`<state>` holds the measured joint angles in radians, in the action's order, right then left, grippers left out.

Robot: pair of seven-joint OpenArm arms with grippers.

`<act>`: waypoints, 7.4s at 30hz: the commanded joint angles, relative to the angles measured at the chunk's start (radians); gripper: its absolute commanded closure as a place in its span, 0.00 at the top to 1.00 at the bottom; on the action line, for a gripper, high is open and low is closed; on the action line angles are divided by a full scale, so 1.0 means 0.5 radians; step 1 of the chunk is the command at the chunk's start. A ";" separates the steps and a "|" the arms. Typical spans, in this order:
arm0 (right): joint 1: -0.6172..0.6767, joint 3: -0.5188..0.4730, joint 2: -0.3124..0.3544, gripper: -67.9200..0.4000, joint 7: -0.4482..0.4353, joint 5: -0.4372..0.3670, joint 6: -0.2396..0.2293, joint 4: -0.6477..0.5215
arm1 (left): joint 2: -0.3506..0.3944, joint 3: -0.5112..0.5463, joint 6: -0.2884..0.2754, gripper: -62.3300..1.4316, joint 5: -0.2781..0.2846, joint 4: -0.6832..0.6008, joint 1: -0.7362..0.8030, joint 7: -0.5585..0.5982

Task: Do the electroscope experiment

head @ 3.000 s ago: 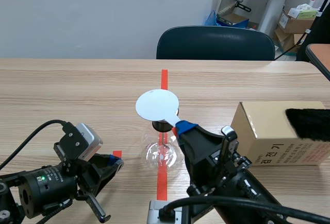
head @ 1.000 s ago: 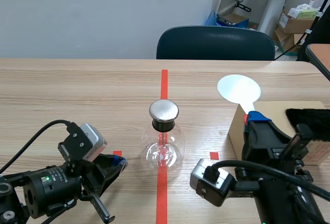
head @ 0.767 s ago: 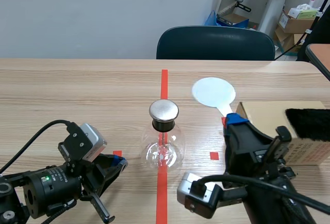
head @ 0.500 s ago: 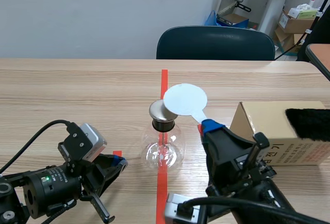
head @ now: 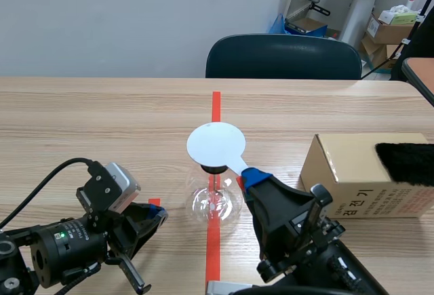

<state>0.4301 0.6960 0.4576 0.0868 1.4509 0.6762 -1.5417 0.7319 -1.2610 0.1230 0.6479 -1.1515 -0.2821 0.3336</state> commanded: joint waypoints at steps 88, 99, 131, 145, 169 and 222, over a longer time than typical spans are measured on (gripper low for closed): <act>-0.018 -0.002 0.016 0.02 0.979 -0.345 0.134 -0.019 | -0.005 0.011 -0.003 0.06 -0.002 -0.042 -0.006 0.033; -0.018 -0.002 0.016 0.02 0.983 -0.345 0.134 -0.019 | -0.005 0.011 -0.003 0.06 -0.002 -0.042 -0.006 0.033; -0.018 -0.002 0.016 0.02 0.101 -0.178 0.103 -0.019 | -0.005 0.011 -0.003 0.06 -0.002 -0.042 -0.006 0.033; -0.018 -0.002 0.016 0.02 -0.002 -0.179 0.023 -0.019 | -0.005 0.011 -0.003 0.06 -0.002 -0.042 -0.006 0.033; -0.018 -0.002 0.016 0.02 -0.002 -0.179 0.023 -0.019 | -0.005 0.011 -0.004 0.06 -0.002 -0.042 -0.005 0.031; -0.018 -0.002 0.016 0.02 -0.002 -0.179 0.023 -0.019 | -0.005 0.011 -0.004 0.06 -0.002 -0.042 -0.005 0.032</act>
<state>0.4301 0.6960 0.4576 0.0830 1.3586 0.6735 -1.5417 0.7319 -1.2610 0.1230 0.6479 -1.1515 -0.2821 0.3336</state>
